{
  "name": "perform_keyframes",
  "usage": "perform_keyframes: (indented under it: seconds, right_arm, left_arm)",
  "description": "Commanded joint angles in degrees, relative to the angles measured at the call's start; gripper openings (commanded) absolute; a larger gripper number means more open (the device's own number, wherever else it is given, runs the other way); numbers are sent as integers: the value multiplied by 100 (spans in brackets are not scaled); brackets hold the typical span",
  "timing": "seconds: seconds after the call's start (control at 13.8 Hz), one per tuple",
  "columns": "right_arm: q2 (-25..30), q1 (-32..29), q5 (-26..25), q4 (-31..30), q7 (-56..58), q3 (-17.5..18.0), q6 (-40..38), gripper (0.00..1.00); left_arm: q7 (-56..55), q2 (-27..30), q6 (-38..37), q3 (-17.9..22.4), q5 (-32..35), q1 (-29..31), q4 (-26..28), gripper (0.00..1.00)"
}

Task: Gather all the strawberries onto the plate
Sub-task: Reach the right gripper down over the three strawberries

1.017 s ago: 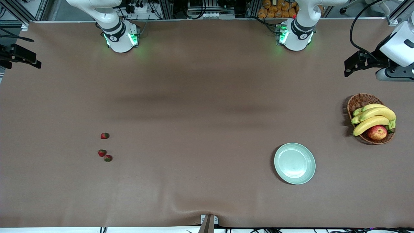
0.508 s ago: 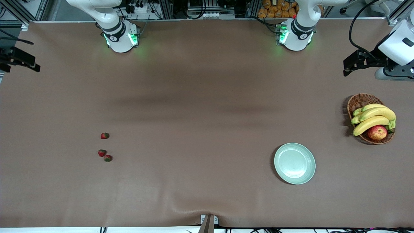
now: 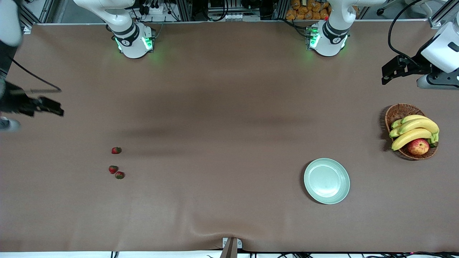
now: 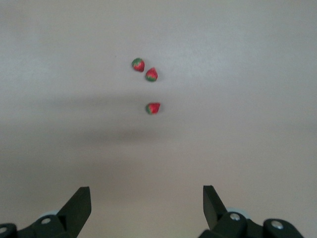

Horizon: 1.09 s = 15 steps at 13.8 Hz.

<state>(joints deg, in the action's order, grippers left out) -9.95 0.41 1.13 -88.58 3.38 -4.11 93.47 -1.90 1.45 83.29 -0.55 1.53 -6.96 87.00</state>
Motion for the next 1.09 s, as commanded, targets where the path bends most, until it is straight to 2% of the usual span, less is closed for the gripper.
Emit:
perform_keyframes:
  seconds: [0.0, 0.29, 0.58, 1.02]
  right_arm:
    - [-497, -67, -34, -10, 22, 33, 478, 100]
    - [-1289, -41, -34, -106, 22, 33, 979, 100]
    - [-1861, -32, -34, -616, 40, 33, 1893, 100]
    - [-2591, 73, -34, -652, 66, 42, 2324, 100]
  left_arm:
    - [102, 83, 29, 2, -92, 46, 36, 100]
    - [102, 83, 29, 2, -83, 46, 36, 100]
    - [102, 83, 29, 2, -83, 46, 36, 100]
    - [102, 75, 29, 2, -56, 46, 36, 100]
